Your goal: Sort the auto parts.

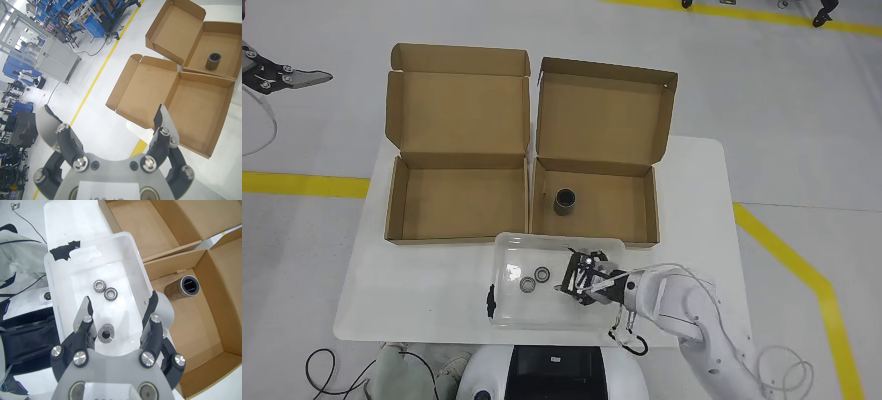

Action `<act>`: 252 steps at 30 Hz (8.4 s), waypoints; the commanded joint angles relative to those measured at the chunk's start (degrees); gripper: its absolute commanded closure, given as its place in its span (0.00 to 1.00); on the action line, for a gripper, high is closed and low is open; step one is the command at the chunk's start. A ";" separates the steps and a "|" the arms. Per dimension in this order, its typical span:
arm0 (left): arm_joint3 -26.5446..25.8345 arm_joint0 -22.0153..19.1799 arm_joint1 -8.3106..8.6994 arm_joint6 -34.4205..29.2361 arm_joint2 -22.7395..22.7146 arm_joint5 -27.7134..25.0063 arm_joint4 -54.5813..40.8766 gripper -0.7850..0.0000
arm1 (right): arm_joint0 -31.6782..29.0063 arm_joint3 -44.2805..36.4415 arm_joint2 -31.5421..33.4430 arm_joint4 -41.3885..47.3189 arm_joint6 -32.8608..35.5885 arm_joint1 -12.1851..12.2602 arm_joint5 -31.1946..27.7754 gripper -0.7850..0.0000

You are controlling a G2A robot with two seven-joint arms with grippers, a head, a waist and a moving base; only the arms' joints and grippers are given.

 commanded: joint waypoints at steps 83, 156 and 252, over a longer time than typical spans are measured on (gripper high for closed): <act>0.00 0.00 0.00 0.00 0.00 0.00 0.00 0.00 | 7.56 2.26 -2.45 9.30 -18.41 2.17 0.83 1.00; 0.00 0.00 0.00 0.00 0.00 0.00 0.00 0.00 | 13.20 8.68 3.54 6.18 -40.49 0.50 9.21 1.00; 0.00 0.00 0.00 0.00 0.00 0.00 0.00 0.00 | 13.24 7.22 -3.59 4.06 -7.60 -0.80 6.19 0.61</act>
